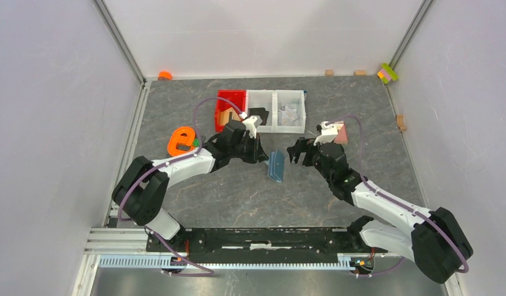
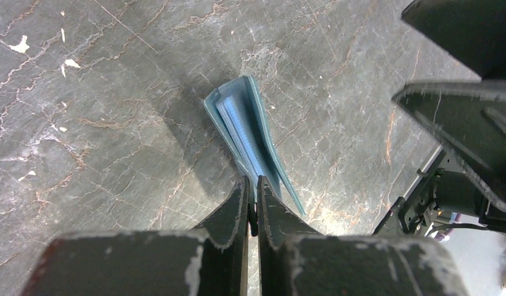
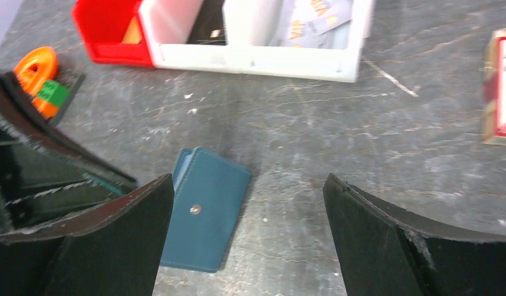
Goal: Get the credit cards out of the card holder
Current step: Open the card holder at the center of the board.
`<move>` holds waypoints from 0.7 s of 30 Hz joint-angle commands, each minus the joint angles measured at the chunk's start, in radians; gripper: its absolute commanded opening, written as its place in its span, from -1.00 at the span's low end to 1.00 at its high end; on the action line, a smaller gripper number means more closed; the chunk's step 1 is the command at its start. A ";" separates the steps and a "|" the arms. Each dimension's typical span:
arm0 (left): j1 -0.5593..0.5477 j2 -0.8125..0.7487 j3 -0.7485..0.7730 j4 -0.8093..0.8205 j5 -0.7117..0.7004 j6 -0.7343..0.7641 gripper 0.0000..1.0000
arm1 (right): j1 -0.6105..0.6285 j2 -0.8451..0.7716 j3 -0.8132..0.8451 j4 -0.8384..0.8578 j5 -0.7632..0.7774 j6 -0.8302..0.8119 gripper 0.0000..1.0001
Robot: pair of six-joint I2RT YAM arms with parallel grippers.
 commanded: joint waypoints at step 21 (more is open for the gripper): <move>-0.028 -0.039 -0.007 0.084 -0.006 0.007 -0.80 | 0.036 0.248 -0.003 0.101 -0.297 -0.072 0.74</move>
